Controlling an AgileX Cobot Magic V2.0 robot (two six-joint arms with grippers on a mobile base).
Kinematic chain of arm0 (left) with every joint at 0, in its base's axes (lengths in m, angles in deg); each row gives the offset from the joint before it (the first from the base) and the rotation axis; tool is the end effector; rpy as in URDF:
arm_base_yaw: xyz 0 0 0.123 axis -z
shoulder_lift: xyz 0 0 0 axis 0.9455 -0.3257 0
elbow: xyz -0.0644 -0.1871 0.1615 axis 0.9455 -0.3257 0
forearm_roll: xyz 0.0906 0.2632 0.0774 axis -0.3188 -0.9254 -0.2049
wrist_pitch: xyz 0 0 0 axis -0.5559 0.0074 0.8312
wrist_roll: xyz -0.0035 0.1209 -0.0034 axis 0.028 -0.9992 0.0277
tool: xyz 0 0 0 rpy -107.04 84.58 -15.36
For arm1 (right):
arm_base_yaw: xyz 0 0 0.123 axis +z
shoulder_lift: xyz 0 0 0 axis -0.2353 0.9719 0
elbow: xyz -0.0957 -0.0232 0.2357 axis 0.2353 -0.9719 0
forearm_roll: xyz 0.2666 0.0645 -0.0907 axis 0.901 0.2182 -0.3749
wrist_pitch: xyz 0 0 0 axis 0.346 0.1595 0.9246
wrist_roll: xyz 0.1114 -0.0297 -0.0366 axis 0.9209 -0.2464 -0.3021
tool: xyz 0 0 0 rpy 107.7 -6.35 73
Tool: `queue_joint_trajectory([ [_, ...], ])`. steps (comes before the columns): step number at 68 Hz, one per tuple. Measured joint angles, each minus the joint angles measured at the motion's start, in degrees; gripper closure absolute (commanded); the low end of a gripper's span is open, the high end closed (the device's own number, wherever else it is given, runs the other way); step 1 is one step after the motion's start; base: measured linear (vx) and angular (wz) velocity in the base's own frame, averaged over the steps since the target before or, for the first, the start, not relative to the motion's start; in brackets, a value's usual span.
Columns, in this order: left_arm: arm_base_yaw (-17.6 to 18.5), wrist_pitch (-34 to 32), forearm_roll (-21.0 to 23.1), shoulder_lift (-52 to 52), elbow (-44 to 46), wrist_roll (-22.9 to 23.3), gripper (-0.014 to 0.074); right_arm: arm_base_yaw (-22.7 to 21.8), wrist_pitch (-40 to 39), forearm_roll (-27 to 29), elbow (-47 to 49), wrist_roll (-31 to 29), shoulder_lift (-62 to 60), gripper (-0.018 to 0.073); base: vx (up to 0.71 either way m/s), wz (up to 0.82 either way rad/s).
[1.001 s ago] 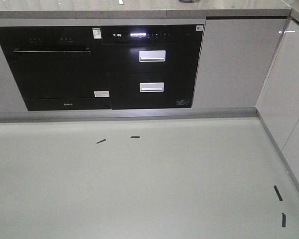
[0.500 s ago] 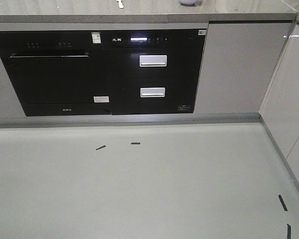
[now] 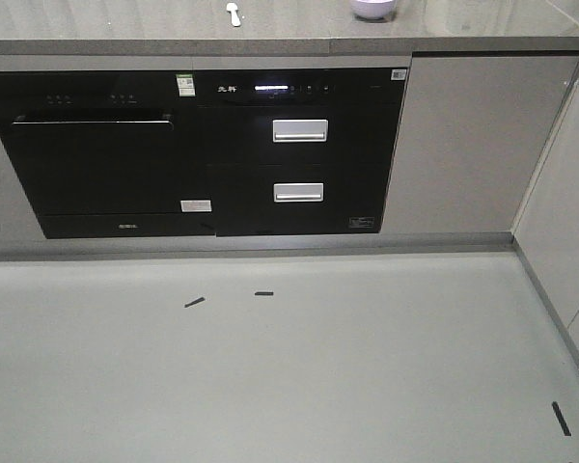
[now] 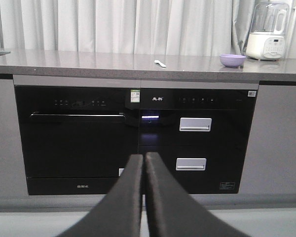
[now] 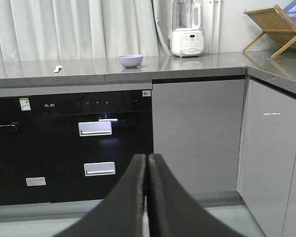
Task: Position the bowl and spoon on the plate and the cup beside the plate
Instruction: 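Drive the base toward the counter with both grippers held still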
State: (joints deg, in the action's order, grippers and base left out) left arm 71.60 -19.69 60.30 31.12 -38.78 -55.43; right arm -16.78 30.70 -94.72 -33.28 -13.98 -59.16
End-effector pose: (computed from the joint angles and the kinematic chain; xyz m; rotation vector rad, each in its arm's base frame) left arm 0.1543 -0.0020 0.1972 -0.1020 1.5797 -0.1223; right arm 0.1542 -0.0098 0.1982 0.0213 1.5638 -0.0804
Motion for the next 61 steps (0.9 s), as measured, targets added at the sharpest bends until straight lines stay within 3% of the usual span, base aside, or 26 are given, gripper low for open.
queue_joint_trajectory([
  [61, 0.0, 0.0, 0.0, 0.0, 0.0, 0.0, 0.0602, 0.0, 0.0, 0.0, 0.0, 0.0, 0.0, 0.0564, 0.11, 0.01],
])
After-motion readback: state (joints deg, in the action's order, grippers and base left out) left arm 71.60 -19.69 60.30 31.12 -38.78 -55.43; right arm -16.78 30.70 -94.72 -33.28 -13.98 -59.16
